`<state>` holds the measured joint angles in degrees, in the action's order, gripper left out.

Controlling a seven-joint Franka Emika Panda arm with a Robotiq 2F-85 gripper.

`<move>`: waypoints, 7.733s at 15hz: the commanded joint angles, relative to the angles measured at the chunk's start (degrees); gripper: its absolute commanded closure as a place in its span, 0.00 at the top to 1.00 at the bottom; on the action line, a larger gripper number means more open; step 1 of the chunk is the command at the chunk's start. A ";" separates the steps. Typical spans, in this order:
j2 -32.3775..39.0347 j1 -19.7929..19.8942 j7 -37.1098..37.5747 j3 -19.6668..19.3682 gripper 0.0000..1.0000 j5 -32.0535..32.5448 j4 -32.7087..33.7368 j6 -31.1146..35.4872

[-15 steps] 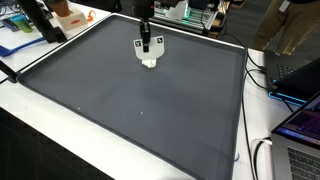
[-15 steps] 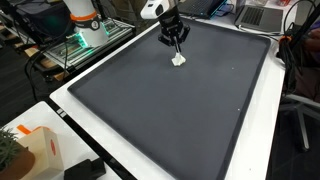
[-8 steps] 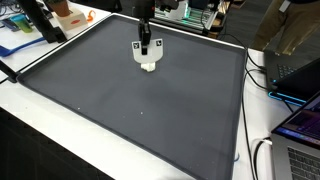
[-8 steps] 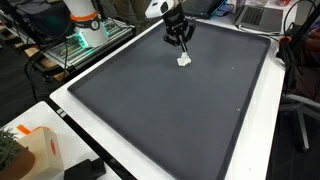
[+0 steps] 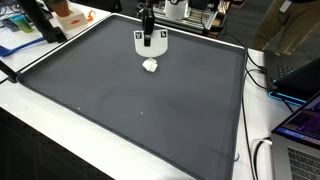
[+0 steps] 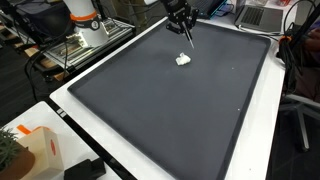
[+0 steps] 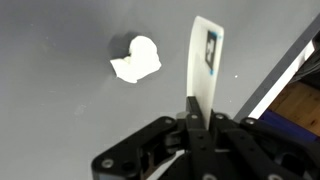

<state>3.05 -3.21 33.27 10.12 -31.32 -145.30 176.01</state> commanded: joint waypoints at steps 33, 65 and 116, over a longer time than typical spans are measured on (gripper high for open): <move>-34.12 5.02 -9.19 -12.30 0.29 -17.64 5.47 -88.45; -23.41 1.97 -28.57 -2.41 1.00 20.51 -12.44 -25.76; 8.18 -17.02 -52.41 -3.41 1.00 -11.53 -4.87 26.13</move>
<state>12.80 -19.99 -15.21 8.17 -41.25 -151.26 208.01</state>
